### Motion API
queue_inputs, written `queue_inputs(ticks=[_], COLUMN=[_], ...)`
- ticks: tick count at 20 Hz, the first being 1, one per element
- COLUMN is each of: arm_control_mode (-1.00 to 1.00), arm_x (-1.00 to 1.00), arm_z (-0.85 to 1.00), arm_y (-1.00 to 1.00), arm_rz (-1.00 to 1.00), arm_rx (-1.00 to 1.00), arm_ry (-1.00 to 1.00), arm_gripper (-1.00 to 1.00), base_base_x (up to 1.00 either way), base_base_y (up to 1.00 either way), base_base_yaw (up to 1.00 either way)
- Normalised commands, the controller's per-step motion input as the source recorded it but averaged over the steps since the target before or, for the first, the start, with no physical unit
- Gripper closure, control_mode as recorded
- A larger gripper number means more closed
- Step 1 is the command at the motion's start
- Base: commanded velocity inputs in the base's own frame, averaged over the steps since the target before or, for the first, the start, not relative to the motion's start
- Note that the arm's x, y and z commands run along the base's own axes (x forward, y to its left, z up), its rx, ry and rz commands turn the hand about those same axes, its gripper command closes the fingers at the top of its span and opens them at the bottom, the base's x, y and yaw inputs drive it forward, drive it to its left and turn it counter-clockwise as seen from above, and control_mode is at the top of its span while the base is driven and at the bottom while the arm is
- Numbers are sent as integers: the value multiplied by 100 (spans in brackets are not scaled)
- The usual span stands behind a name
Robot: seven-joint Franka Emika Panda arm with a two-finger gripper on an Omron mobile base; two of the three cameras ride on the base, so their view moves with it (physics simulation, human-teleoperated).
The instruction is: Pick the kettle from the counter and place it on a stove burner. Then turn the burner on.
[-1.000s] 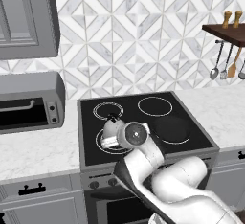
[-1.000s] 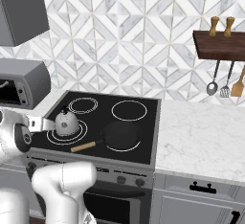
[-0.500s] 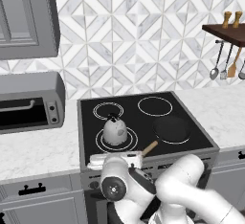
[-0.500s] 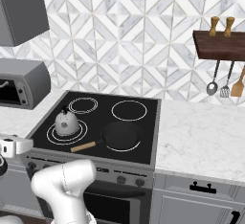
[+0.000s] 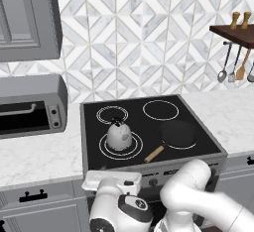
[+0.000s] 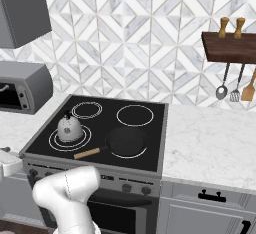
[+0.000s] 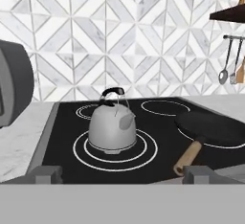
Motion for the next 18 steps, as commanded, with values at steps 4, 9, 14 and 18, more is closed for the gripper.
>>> queue_inputs(ticks=[4,9,14,18], arm_control_mode=[-100,-100,-100,-100], arm_x=[-23,-15,-7,-1], arm_z=[-35,-50,-57,-56], arm_y=[18,16,18,20], arm_rz=[0,5,7,7], arm_rx=[0,0,0,0], arm_ry=[-7,-5,-8,-8], arm_gripper=[-100,-100,-100,-100], base_base_x=[0,0,0,0], base_base_y=[0,0,0,0], base_base_yaw=[0,0,0,0])
